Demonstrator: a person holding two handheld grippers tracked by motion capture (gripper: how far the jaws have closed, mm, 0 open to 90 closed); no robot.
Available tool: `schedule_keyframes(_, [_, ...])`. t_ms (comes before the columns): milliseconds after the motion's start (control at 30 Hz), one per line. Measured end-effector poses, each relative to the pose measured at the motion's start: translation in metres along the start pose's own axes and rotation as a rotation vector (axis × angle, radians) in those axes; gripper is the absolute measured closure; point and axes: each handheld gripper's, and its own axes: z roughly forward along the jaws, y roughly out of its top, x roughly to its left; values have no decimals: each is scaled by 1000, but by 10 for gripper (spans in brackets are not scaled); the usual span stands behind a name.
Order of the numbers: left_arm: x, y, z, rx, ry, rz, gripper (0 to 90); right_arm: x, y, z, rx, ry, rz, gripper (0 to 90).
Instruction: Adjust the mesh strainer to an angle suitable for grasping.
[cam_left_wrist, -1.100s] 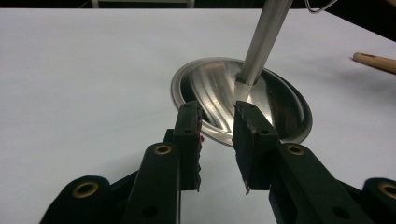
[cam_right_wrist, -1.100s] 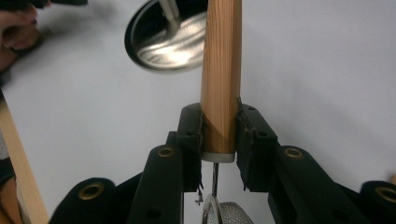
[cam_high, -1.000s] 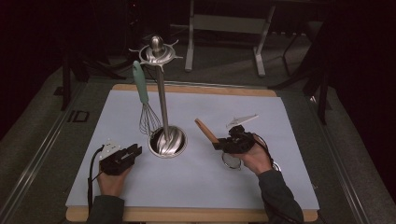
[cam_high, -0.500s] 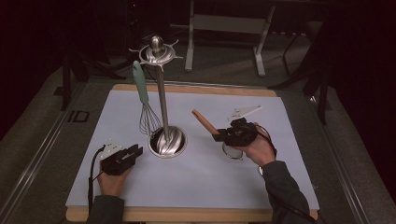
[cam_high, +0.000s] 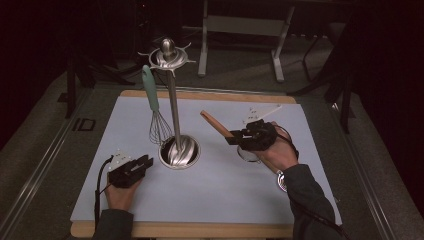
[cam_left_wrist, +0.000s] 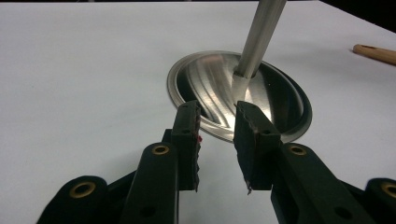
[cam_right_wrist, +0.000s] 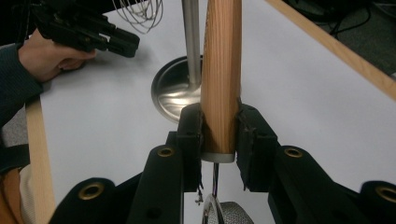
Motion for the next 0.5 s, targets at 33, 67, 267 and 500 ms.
schedule_keyframes(33, [0, 0, 0, 0, 0, 0, 708, 0, 2, -2, -7, 1, -4, 726])
schedule_keyframes(67, [0, 0, 0, 0, 0, 0, 708, 0, 4, -3, -14, 2, -5, 726])
schedule_keyframes(267, [0, 0, 0, 2, 0, 2, 708, -1, 16, -13, -51, 18, -39, 726])
schedule_keyframes(500, [0, 0, 0, -1, -2, -1, 707, -5, 28, -20, -87, 36, -44, 726])
